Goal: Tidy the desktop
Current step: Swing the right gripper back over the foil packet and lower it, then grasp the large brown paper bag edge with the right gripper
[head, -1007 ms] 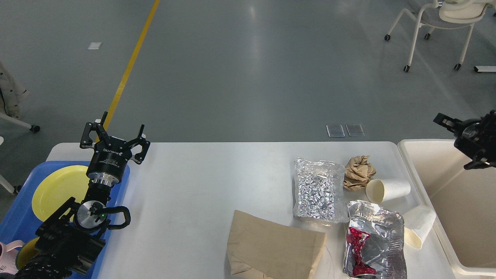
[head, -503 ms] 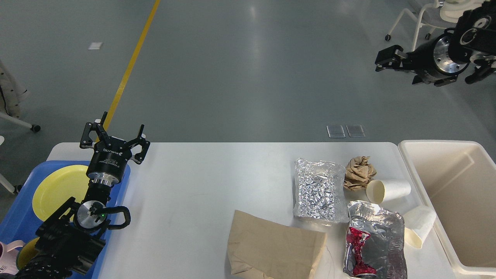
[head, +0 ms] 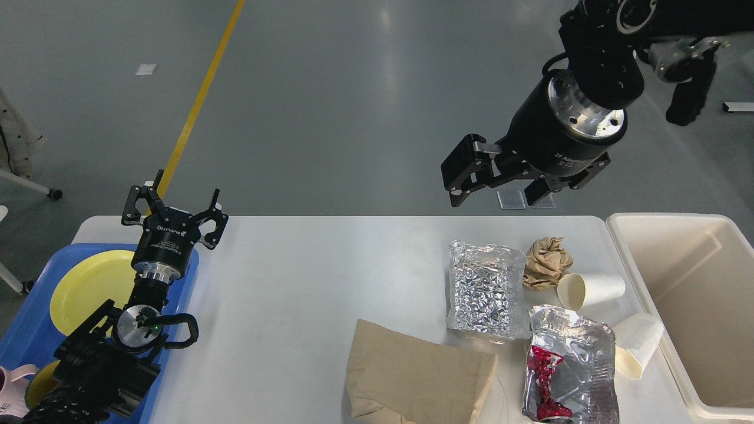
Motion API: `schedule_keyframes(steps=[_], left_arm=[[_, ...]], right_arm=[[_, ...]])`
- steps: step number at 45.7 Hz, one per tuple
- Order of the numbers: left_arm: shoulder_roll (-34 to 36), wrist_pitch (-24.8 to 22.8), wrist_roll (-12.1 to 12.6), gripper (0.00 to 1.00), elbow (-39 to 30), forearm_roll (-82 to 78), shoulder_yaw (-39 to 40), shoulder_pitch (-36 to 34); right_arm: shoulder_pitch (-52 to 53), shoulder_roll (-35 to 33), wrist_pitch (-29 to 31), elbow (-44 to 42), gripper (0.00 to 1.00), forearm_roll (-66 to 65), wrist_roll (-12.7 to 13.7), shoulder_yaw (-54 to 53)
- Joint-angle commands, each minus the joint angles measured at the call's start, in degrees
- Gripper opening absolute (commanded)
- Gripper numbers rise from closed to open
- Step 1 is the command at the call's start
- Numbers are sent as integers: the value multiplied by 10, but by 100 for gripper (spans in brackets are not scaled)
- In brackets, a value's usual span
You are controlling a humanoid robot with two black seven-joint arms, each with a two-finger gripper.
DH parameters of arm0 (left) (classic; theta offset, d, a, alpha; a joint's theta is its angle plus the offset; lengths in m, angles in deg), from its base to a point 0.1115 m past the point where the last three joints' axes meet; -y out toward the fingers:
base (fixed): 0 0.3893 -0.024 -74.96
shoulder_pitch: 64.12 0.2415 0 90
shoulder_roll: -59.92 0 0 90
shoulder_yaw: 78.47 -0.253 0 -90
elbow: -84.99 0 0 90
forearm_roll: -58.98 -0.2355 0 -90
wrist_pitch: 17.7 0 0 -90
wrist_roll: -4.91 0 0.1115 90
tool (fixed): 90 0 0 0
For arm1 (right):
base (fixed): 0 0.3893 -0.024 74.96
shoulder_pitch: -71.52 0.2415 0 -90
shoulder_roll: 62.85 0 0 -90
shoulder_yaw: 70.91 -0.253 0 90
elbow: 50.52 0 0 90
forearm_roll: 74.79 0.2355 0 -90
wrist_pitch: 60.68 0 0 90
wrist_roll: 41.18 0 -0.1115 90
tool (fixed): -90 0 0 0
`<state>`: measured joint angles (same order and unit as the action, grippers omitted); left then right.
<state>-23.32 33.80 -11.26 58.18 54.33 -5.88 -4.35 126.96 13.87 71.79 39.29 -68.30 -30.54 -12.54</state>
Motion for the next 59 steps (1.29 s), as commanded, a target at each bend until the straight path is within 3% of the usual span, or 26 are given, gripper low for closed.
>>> schedule_keyframes(steps=[1,13,26,37,59], left_arm=[[0,0,0,97,0,0,0,0],[0,0,0,97,0,0,0,0],[0,0,0,97,0,0,0,0],[0,0,0,97,0,0,0,0],[0,0,0,97,0,0,0,1]], right_arm=[[9,4,15,12,100,6,0,-2],[-87,-5,-54,14,100,13,0,9],[-250,-3,-121,13,100,119,0,10],[-365,14,-232,14,100,137,0,7],[-561,19,-363,8,100,138,-8,-62]])
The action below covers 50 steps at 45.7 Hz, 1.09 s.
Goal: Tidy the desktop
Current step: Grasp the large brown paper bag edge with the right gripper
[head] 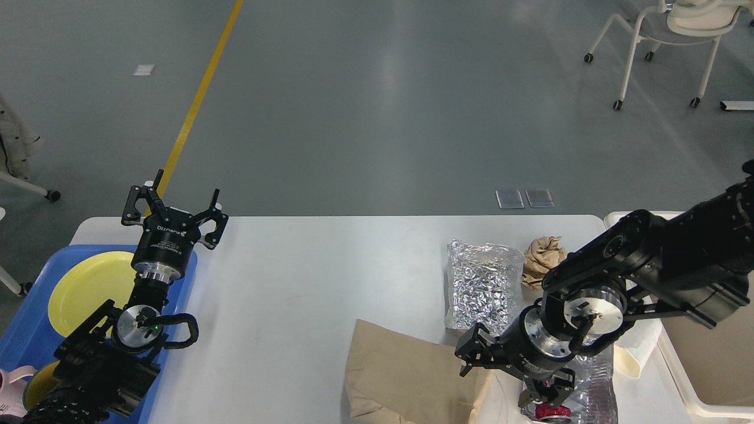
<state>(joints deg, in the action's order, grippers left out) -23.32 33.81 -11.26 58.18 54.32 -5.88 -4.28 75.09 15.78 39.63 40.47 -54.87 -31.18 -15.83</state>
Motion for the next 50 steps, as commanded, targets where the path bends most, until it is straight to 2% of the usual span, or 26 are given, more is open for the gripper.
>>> schedule_keyframes(steps=[1,6,16,21,24,25,26,28,30,34,36,50], left_arm=[[0,0,0,97,0,0,0,0],[0,0,0,97,0,0,0,0],[0,0,0,97,0,0,0,0],[0,0,0,97,0,0,0,0],[0,0,0,97,0,0,0,0],[0,0,0,97,0,0,0,0],[0,0,0,97,0,0,0,0],[0,0,0,97,0,0,0,0],[0,0,0,97,0,0,0,0],[0,0,0,97,0,0,0,0],[0,0,0,97,0,0,1,0],[0,0,0,97,0,0,1,0]], right_arm=[[-51,2,-49,-5,100,4,-1,-33],[-96,10,-96,-22,100,-4,-2,-47],[-187,19,-150,-63,99,-3,-4,-102],[-211,19,-179,-72,96,6,-17,-140],[-222,19,-196,-73,84,7,-28,-153],[-223,21,-201,-73,75,7,-33,-154],[-225,24,-205,-74,58,7,-42,-154],[-226,29,-209,-75,39,6,-53,-154],[-227,35,-208,-80,28,2,-55,-154],[-235,43,-209,-85,13,-2,-56,-154],[-235,44,-209,-85,0,-2,-56,-154],[-227,44,-223,-82,0,6,-56,-154]])
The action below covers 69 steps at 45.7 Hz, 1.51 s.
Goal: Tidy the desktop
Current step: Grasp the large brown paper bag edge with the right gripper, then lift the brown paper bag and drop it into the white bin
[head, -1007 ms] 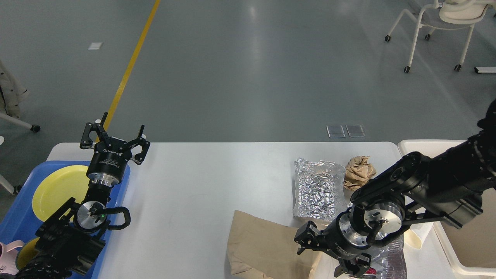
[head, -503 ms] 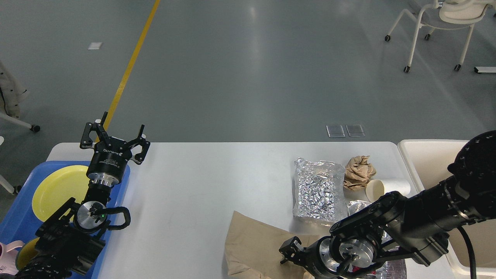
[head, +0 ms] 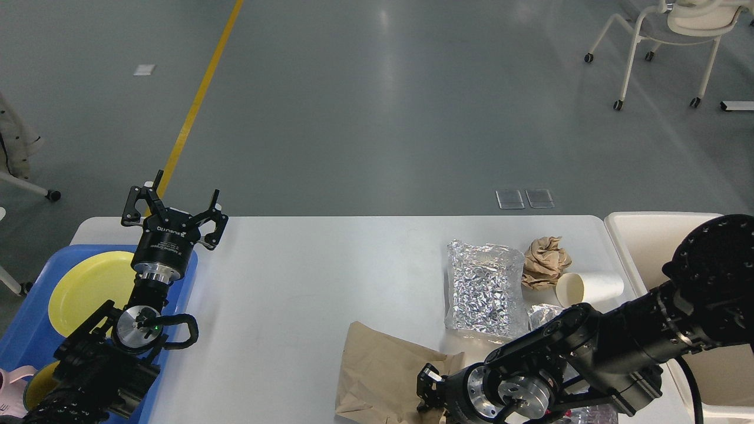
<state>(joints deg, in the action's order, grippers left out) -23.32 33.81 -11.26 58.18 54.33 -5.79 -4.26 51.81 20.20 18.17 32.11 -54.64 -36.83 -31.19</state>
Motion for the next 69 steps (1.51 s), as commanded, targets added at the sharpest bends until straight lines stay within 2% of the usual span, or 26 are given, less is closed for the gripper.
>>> schedule_keyframes(steps=[1,14,20,25,30,43,50,55,59,63,69], left_arm=[[0,0,0,97,0,0,0,0],[0,0,0,97,0,0,0,0],[0,0,0,97,0,0,0,0],[0,0,0,97,0,0,0,0],[1,0,0,97,0,0,0,1],[1,0,0,97,0,0,0,1],[1,0,0,97,0,0,0,1],[1,0,0,97,0,0,1,1],[1,0,0,97,0,0,0,1],[0,0,0,97,0,0,1,1],[1,0,0,97,0,0,1,1]], right_arm=[[7,0,-8,3,0,4,0,0],[80,-8,-4,25,0,4,0,9],[177,-20,6,68,0,4,0,46],[286,-20,45,97,0,2,0,105],[397,-22,139,104,0,-2,0,147],[641,-51,474,104,0,-62,7,181],[734,-58,556,101,0,-121,7,186],[764,-72,574,100,0,-138,7,186],[764,-75,564,97,0,-144,7,192],[743,-84,541,82,0,-143,7,228],[654,-99,477,-12,0,-147,7,307]])
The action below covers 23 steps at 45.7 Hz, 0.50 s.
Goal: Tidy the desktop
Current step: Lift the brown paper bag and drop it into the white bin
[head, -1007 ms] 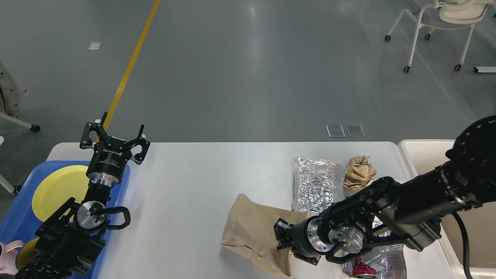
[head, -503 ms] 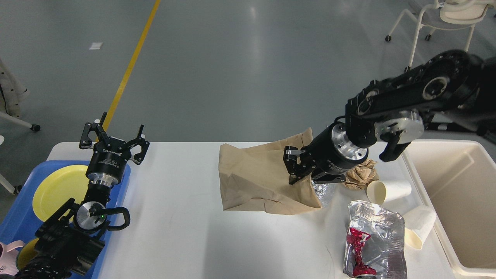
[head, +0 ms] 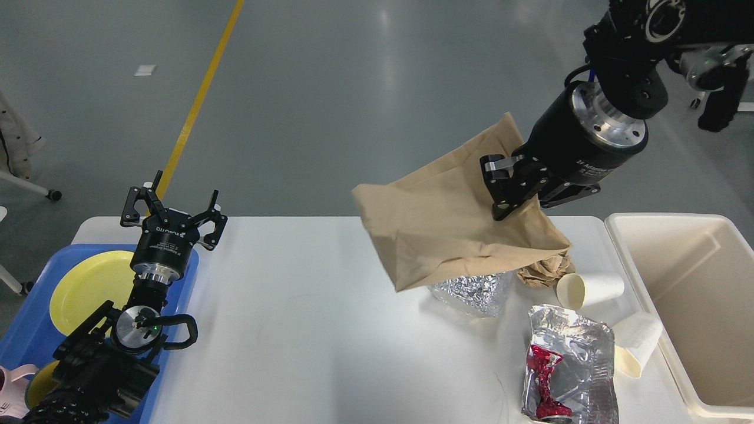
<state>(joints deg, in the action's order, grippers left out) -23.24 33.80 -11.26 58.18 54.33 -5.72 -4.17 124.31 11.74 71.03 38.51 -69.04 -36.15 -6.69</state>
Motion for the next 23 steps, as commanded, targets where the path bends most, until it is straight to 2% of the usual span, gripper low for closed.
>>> schedule_keyframes(steps=[1,4,5,14,23], left_arm=[[0,0,0,97,0,0,0,0],[0,0,0,97,0,0,0,0],[0,0,0,97,0,0,0,0],[0,0,0,97,0,0,0,0],[0,0,0,97,0,0,0,0]], right_arm=[[-91,-22,-63,-100,0,-6,0,74],[-161,-48,-94,-176,0,-14,0,92],[-221,-77,-114,-242,0,-20,0,93],[-423,-142,-190,-443,0,-22,-1,69],[-645,-161,-382,-545,0,-22,0,-1]])
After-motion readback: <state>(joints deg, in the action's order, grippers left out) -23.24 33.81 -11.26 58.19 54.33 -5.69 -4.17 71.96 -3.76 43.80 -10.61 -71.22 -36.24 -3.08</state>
